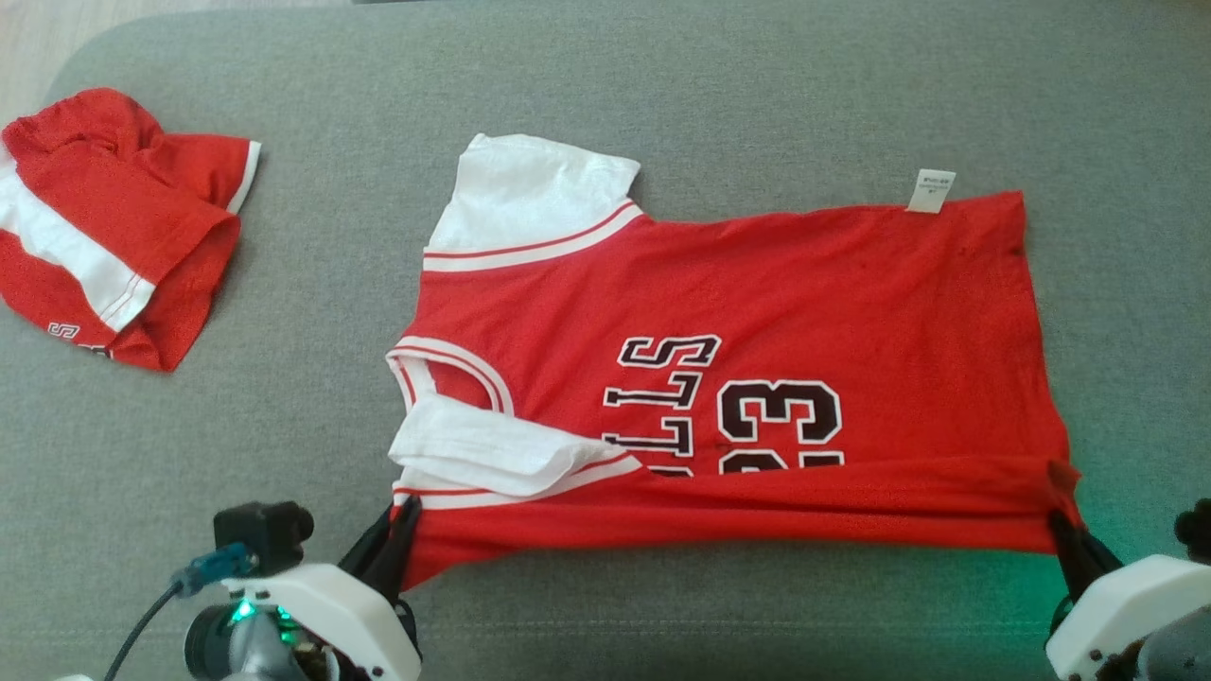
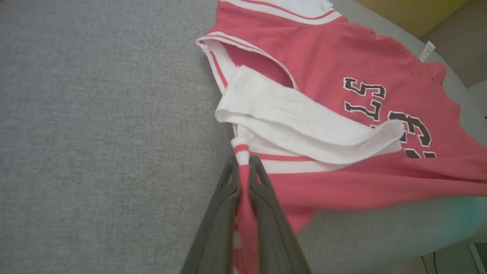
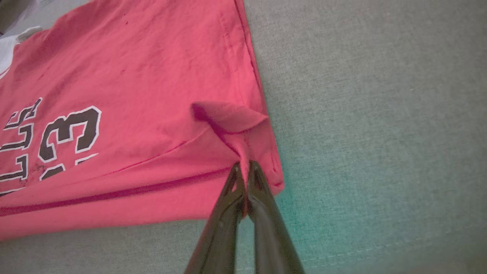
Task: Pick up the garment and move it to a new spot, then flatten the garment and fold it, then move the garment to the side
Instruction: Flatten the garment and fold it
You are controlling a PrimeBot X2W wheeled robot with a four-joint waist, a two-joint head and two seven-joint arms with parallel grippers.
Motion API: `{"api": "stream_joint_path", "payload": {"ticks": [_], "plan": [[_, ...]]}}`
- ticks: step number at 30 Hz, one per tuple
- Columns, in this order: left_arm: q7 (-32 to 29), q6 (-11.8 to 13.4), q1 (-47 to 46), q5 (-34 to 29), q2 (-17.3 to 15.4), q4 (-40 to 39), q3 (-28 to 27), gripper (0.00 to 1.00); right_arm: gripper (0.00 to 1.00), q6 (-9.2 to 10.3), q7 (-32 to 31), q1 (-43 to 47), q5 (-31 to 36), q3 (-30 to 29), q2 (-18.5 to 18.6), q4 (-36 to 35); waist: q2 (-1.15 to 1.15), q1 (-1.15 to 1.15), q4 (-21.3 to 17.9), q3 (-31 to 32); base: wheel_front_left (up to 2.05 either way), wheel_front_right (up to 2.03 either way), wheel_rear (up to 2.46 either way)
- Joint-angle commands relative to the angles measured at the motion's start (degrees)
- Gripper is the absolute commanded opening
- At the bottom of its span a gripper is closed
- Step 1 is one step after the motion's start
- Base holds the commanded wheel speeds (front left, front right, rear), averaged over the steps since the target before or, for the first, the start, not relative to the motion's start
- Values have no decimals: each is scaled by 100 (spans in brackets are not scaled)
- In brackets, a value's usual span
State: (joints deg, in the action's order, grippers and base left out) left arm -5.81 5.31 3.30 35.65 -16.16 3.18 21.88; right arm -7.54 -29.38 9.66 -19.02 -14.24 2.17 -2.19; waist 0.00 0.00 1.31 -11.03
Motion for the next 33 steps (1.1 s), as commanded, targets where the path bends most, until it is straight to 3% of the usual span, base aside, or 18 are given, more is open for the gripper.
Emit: {"api": "stream_joint_path", "payload": {"ticks": [1, 2, 3, 4, 8, 17, 21, 33], "plan": [[-32, 68, -121, 43, -141, -201, -253, 0, 0, 5, -24, -49, -64, 80, 73, -230, 0, 0, -21, 10, 0, 0, 0], [-52, 73, -120, 51, -134, -202, -241, 10, 28, 5, 2, -54, -81, 99, 72, -224, 0, 0, -25, 18, 0, 0, 0], [-65, 77, -129, 57, -122, -192, -229, 47, 46, 5, 17, -56, -89, 109, 72, -208, 0, 0, -25, 28, 0, 0, 0], [-73, 78, -146, 61, -110, -173, -216, 100, 100, 5, 70, -69, -87, 120, 72, -207, 0, 0, -24, 39, 0, 0, 0], [138, 115, -254, -25, -65, -82, -244, 100, 100, 5, 600, -188, 24, 233, 72, -343, 0, 0, -31, 168, 0, 0, 0], [1133, 608, -516, -828, -195, -420, -456, 100, 100, 5, 1985, -616, 633, 753, 71, -885, 0, 0, -82, 564, 0, 0, 0], [1461, 751, -610, -1142, -278, -714, -488, 100, 100, 5, 2120, -692, 797, 950, 71, -1029, 0, 0, -60, 723, 0, 0, 0], [1383, 900, -597, -1306, -377, -908, -437, 100, 100, 5, 2133, -664, 892, 1231, 71, -1361, 0, 0, -34, 772, 0, 0, 0]]}}
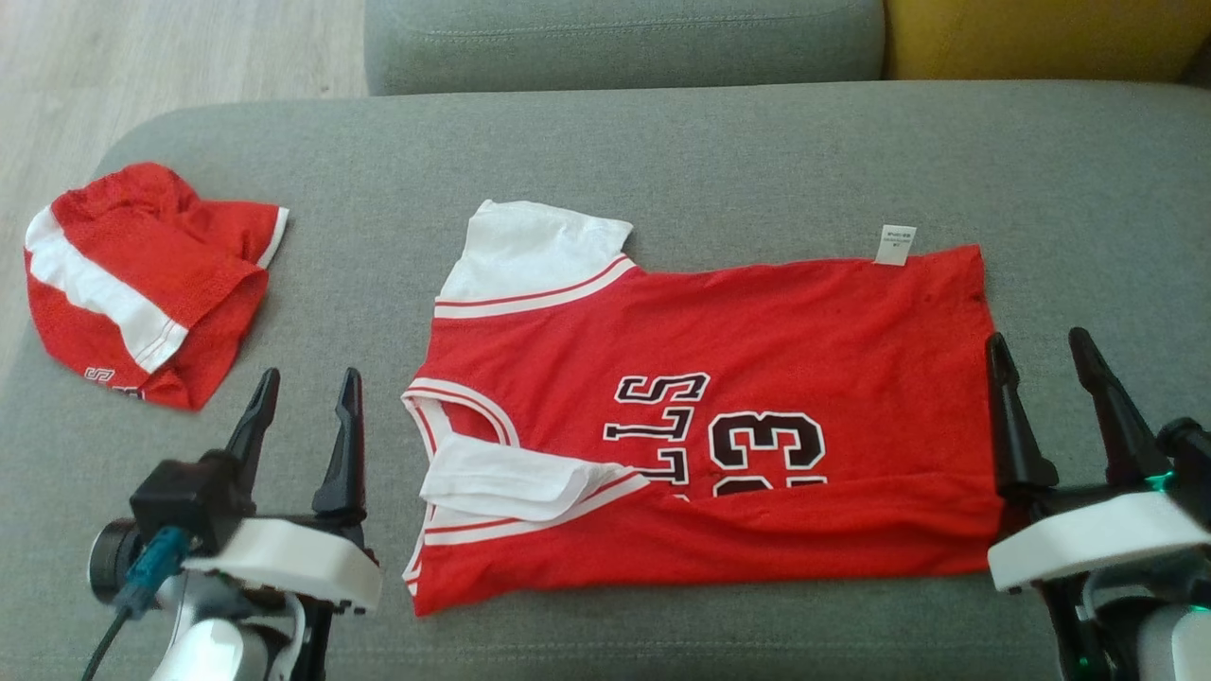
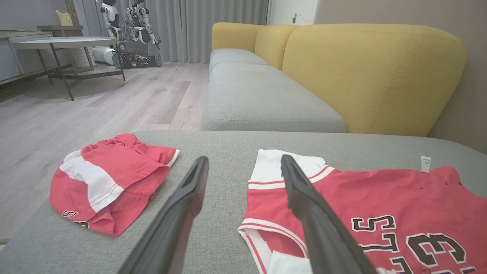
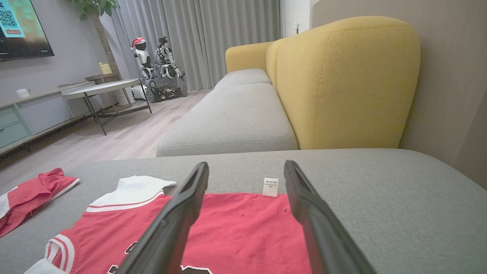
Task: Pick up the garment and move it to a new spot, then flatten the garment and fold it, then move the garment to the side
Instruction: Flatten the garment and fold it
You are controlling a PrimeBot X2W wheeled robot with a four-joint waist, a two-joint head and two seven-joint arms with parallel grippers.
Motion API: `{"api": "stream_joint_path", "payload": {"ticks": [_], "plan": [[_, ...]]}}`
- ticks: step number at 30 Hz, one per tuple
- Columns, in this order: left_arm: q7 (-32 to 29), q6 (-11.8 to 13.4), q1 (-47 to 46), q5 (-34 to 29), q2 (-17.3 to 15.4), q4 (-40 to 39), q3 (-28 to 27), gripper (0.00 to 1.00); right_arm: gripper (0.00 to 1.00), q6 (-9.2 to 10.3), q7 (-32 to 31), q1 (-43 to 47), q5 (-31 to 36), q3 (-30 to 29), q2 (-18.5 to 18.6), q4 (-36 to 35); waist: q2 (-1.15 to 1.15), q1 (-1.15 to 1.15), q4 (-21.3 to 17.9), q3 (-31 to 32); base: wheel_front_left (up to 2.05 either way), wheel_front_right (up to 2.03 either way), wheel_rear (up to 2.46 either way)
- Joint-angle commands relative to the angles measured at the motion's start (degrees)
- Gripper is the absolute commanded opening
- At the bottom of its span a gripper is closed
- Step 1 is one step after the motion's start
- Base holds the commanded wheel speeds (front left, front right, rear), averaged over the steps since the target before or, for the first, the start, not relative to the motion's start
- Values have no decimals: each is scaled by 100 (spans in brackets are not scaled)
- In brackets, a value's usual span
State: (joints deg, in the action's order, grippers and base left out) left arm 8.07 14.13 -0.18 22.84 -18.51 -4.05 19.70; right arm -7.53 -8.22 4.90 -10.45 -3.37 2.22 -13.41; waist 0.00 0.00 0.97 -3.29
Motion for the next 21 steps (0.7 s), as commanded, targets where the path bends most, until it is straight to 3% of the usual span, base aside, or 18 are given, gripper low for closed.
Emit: {"api": "stream_joint_path", "payload": {"ticks": [1, 10, 15, 21], "plan": [[-9, 17, -249, -16, -141, -177, -218, 100, 100, 4, 12, -189, 31, 136, 66, -242, 0, 0, 4, -9, 0, 0, 0], [-142, -221, -700, 200, -100, -14, -176, 100, 100, 4, -18, -305, -10, 73, 66, -283, 0, 0, 52, -336, 0, 0, 0], [-340, -694, -1874, 387, 5, 480, -69, 100, 100, 4, -5, -567, 8, 139, 66, -389, 0, 0, 35, -895, 0, 0, 0], [-420, -1246, -3532, 496, 275, 1804, 74, 100, 100, 4, -5, -968, 69, 301, 65, -411, 0, 0, -155, -1600, 0, 0, 0]]}}
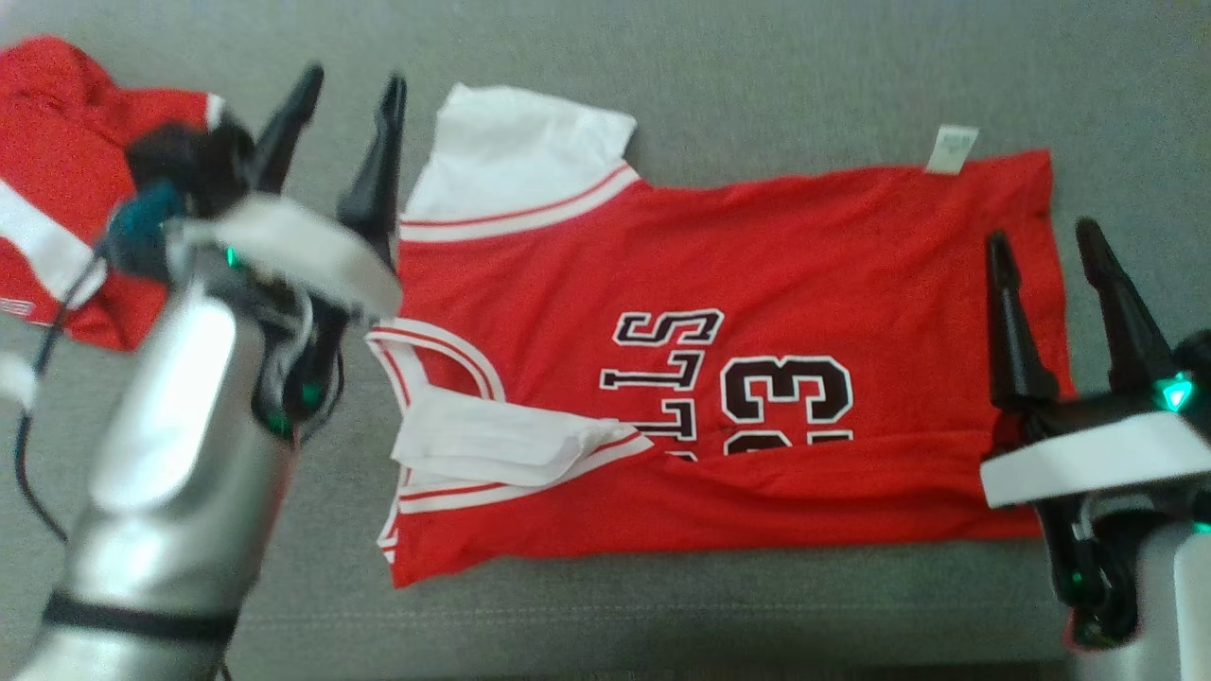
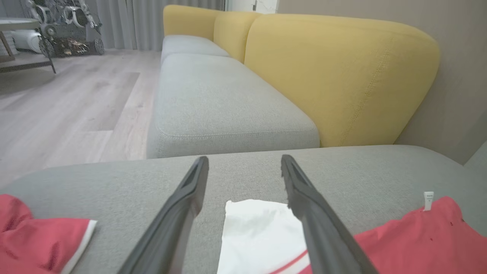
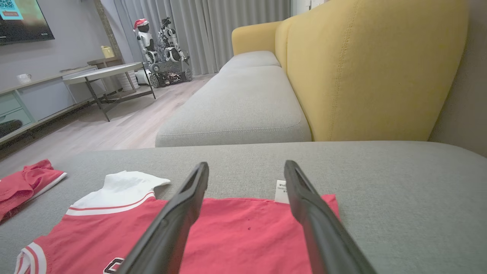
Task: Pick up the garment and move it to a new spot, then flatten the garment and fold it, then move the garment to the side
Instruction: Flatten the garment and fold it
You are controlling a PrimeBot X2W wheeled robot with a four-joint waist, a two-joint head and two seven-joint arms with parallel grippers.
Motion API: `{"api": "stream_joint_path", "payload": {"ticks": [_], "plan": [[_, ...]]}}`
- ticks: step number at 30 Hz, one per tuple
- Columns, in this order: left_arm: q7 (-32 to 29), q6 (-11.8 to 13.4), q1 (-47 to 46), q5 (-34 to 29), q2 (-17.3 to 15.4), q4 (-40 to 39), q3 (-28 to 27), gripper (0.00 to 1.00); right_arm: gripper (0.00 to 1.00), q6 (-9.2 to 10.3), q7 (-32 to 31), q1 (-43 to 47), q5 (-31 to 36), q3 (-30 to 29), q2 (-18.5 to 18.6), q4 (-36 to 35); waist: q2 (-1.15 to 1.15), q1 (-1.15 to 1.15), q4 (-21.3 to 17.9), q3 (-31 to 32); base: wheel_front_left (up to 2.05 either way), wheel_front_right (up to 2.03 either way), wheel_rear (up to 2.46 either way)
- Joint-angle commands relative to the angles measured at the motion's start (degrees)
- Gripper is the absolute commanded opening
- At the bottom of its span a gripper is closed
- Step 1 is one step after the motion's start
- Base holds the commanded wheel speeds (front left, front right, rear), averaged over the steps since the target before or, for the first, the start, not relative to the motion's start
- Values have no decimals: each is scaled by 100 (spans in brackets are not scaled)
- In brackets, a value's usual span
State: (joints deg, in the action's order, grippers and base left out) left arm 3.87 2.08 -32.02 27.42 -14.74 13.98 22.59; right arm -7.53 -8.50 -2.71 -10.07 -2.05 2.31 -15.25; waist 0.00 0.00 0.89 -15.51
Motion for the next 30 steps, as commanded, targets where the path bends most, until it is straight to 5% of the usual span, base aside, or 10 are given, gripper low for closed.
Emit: {"api": "stream_joint_path", "payload": {"ticks": [1, 10, 21, 22, 23, 24, 30], "plan": [[14, -119, -600, 90, -56, 264, -239, 100, 100, 4, 16, -273, 37, 214, 57, -215, 0, 0, -210, -478, 0, 0, 0], [158, -687, -2293, 72, 67, 2636, -91, 100, 100, 4, 57, -685, 64, 449, 57, -44, 0, 0, -669, -1104, 0, 0, 0], [-377, -920, -2859, 328, 253, 4743, 174, 100, 100, 4, 135, -814, -11, 370, 57, 190, 0, 0, -830, -1246, 0, 0, 0], [-384, -929, -2891, 345, 278, 4807, 206, 80, 100, 4, 131, -830, -8, 330, 57, 209, 0, 0, -814, -1238, 0, 0, 0], [-378, -937, -2919, 348, 299, 4853, 254, 29, 100, 4, 121, -856, -5, 291, 57, 234, 0, 0, -800, -1229, 0, 0, 0], [-336, -943, -2950, 347, 312, 4877, 302, 0, 100, 4, 113, -898, -2, 252, 57, 262, 0, 0, -786, -1220, 0, 0, 0], [79, -954, -3107, 382, 340, 4930, 515, 0, 100, 4, 36, -1507, -92, 20, 137, 642, 0, 0, -711, -1162, 0, 0, 0]]}}
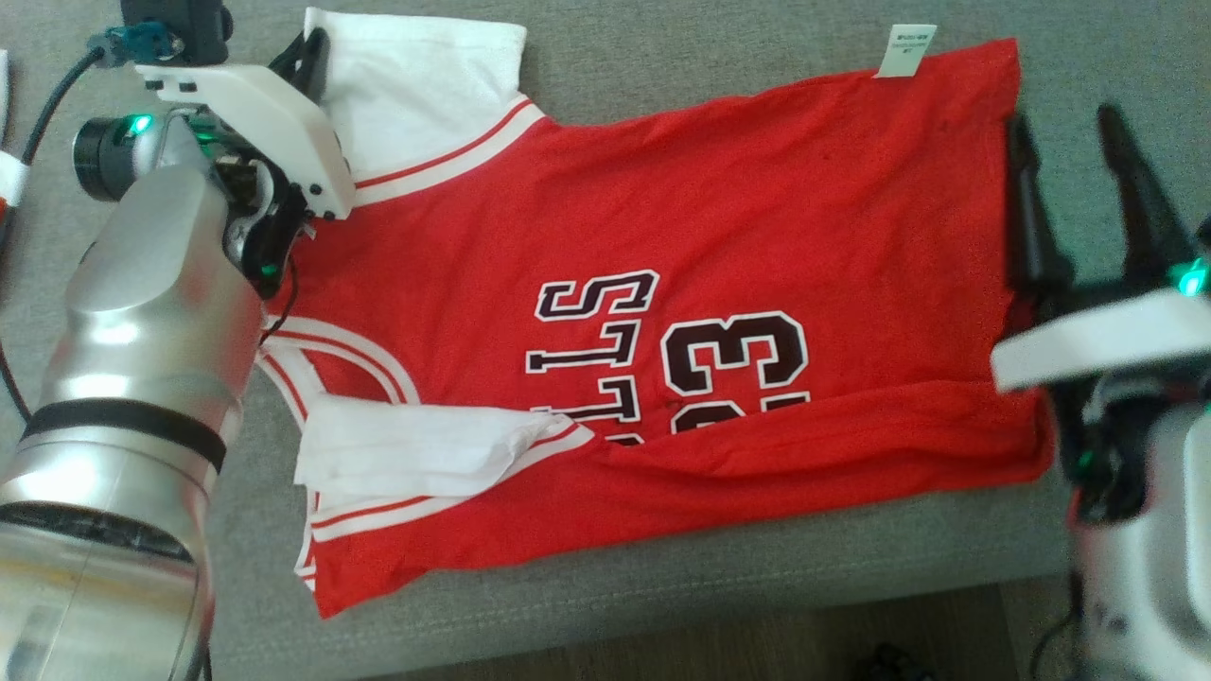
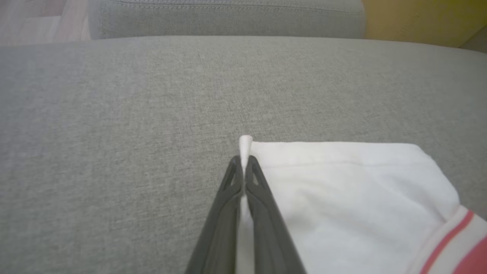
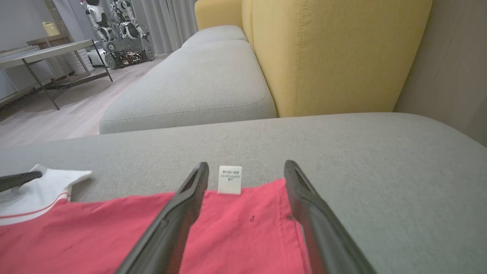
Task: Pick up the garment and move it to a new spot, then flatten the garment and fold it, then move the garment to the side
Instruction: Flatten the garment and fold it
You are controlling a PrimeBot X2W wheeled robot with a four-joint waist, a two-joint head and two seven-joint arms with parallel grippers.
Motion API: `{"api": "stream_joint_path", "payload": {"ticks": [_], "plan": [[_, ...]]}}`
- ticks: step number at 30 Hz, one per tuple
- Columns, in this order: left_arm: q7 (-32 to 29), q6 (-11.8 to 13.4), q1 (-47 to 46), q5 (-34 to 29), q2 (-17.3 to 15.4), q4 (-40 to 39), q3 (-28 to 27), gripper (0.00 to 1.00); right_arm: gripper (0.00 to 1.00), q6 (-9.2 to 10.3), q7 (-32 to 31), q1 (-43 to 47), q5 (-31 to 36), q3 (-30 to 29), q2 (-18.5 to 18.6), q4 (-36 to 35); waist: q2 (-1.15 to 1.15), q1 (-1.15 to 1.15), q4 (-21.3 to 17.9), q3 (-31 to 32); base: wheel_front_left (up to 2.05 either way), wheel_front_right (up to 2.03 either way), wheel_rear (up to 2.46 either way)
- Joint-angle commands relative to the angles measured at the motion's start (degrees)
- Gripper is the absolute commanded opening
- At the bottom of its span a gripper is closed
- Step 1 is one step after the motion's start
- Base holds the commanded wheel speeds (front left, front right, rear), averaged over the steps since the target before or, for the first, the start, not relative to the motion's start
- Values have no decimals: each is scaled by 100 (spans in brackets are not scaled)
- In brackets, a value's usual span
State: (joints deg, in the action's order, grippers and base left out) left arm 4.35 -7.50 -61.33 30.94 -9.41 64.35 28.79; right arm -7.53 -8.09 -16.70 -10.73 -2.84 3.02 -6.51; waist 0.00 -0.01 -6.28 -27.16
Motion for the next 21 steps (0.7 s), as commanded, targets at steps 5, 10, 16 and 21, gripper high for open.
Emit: {"api": "stream_joint_path", "payload": {"ticks": [5, 10, 16, 21], "plan": [[211, 3, -325, 182, -178, -101, 35, 0, 100, 4, -119, -1052, -296, -62, 441, 597, 0, 1, 125, 2, 0, 0, 0], [297, 2, -431, 326, -145, -96, 206, 0, 100, 4, -501, -1983, -413, 33, 793, 1987, 0, 1, 245, -5, 0, 0, 0], [388, 2, -422, 550, -71, -102, 418, 0, 100, 4, -1172, -2445, -402, 208, 1030, 3492, 0, 1, 362, 48, 0, 0, 0], [457, 2, -425, 750, -99, -141, 581, 0, 100, 4, -1509, -2655, -593, 388, 1105, 4160, 0, 1, 417, 62, 0, 0, 0]]}}
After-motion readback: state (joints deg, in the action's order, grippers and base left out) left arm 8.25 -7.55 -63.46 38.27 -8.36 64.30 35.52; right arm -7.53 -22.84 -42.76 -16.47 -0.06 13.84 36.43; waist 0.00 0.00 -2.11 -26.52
